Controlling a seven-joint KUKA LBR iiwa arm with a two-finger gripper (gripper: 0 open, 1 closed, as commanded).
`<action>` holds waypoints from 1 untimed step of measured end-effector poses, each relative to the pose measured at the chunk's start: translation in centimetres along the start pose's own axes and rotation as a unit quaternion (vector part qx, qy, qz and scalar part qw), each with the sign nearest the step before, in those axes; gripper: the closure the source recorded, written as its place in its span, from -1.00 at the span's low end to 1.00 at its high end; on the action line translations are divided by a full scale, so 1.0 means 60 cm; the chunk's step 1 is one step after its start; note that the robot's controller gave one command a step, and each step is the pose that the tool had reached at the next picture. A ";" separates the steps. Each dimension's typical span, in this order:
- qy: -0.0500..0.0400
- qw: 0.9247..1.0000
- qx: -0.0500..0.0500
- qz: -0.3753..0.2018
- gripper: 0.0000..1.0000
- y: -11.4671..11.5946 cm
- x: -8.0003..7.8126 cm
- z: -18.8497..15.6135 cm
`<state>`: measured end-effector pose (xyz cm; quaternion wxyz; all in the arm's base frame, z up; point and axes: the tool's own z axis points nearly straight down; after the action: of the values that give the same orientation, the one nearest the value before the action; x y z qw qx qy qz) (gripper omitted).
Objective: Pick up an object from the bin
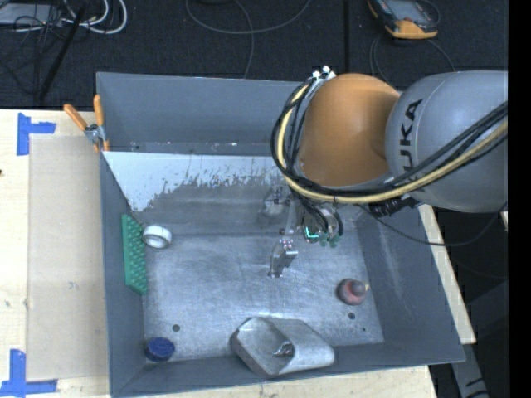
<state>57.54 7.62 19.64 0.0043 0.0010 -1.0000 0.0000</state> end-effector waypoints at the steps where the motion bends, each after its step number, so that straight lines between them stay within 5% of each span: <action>1: 0.002 0.997 0.000 -0.071 -1.00 0.035 0.136 0.142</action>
Offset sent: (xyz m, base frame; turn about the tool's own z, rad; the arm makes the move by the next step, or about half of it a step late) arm -0.0781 0.0205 -0.0800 -0.1411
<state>49.30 9.73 11.19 0.0064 0.0719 -0.9974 0.0001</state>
